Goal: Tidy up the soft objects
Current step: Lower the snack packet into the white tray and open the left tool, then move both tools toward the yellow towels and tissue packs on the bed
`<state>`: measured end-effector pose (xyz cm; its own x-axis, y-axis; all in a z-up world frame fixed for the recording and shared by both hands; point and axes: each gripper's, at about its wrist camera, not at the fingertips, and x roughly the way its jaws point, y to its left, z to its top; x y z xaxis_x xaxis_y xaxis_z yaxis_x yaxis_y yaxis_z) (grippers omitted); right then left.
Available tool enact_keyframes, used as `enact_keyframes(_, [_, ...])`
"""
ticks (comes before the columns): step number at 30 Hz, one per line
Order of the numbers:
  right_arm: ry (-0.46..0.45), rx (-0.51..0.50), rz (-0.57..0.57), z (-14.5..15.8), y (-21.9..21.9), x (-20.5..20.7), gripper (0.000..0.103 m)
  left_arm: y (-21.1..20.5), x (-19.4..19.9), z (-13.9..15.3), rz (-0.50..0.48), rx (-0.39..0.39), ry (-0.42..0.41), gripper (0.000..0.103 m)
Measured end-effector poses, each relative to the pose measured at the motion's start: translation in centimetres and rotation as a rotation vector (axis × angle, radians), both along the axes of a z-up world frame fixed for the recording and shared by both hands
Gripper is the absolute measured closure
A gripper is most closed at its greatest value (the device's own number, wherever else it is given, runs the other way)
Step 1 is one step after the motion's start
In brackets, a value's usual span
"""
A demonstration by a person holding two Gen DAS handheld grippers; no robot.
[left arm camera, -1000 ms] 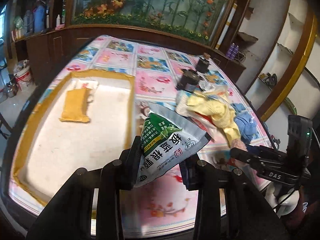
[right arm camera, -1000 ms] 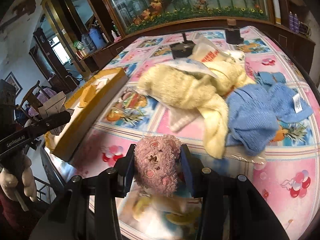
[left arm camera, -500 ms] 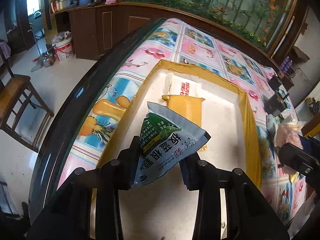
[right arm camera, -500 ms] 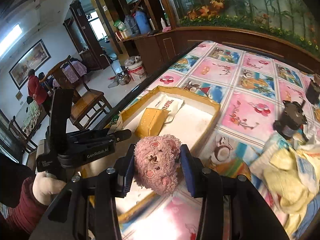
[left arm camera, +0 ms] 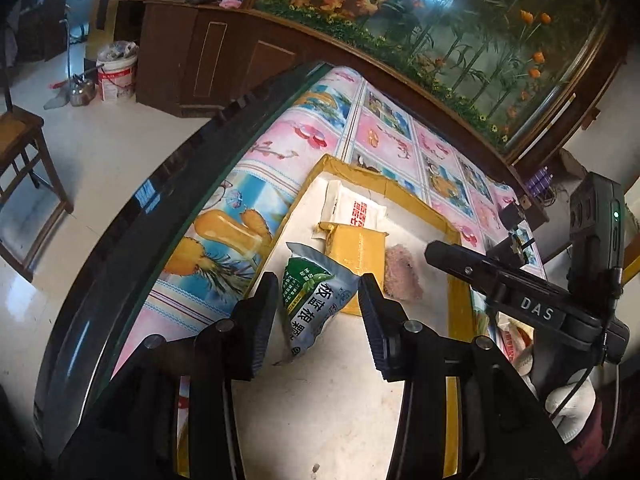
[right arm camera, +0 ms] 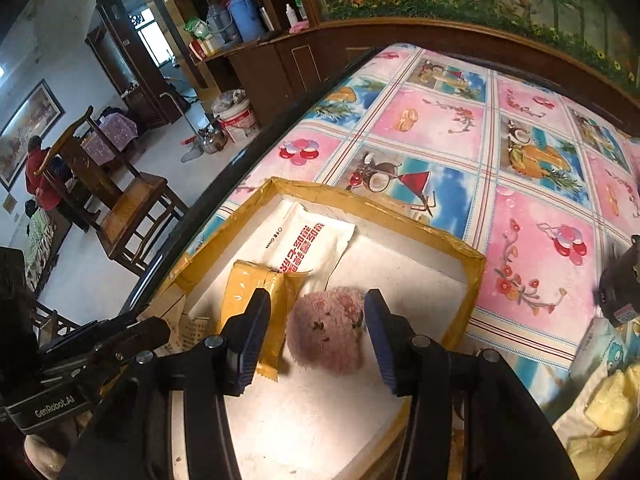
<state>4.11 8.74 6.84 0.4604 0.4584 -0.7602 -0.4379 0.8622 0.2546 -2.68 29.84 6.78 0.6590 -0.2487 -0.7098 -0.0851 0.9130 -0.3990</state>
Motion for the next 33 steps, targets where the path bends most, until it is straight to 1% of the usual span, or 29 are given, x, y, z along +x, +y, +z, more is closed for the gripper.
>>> enact_keyframes(2, [-0.045, 0.033, 0.007, 1.1, -1.5, -2.2, 0.054, -1.0, -1.6, 1.0, 0.018, 0.026, -0.032, 0.061])
enact_keyframes(4, [-0.099, 0.050, 0.011, 1.7, -3.3, -4.9, 0.052, -2.5, -3.2, 1.8, 0.021, 0.037, -0.058, 0.061])
enact_keyframes(5, [-0.122, 0.058, 0.008, 1.9, -4.2, -6.0, 0.048, -3.2, -3.9, 2.1, 0.019, 0.034, -0.069, 0.061])
enact_keyframes(6, [-0.145, 0.065, 0.006, 2.0, -5.0, -7.1, 0.047, -4.1, -4.7, 2.3, 0.014, 0.029, -0.080, 0.061])
enact_keyframes(8, [-0.187, 0.069, -0.011, 1.9, -6.8, -8.8, 0.047, -6.0, -6.2, 2.6, 0.005, 0.033, -0.098, 0.062])
enact_keyframes(10, [-0.201, 0.081, -0.038, 1.7, -8.4, -9.9, 0.047, -8.3, -7.3, 2.7, -0.013, 0.050, -0.110, 0.061])
enact_keyframes(16, [-0.189, 0.127, -0.106, 1.0, -12.6, -11.3, 0.047, -14.3, -9.3, 3.0, -0.100, 0.119, -0.107, 0.062])
enact_keyframes(19, [-0.210, 0.142, -0.137, 1.2, -14.4, -12.2, 0.047, -16.7, -10.1, 3.4, -0.140, 0.147, -0.115, 0.061])
enact_keyframes(23, [-0.238, 0.144, -0.196, 1.6, -17.0, -13.1, 0.047, -18.8, -10.7, 3.0, -0.173, 0.151, -0.100, 0.062])
enact_keyframes(27, [-0.237, 0.143, -0.278, 1.4, -20.0, -13.1, 0.047, -20.6, -11.0, 2.1, -0.205, 0.150, -0.077, 0.062])
enact_keyframes(29, [-0.235, 0.130, -0.313, 1.2, -21.3, -13.1, 0.047, -21.5, -11.1, 1.6, -0.223, 0.154, -0.062, 0.062])
enact_keyframes(31, [-0.235, 0.093, -0.339, 1.2, -22.3, -12.2, 0.047, -22.5, -11.2, 1.2, -0.246, 0.158, -0.052, 0.062])
enact_keyframes(33, [-0.247, -0.001, -0.401, 1.7, -23.0, -10.7, 0.047, -23.1, -11.5, 1.1, -0.258, 0.166, -0.052, 0.062])
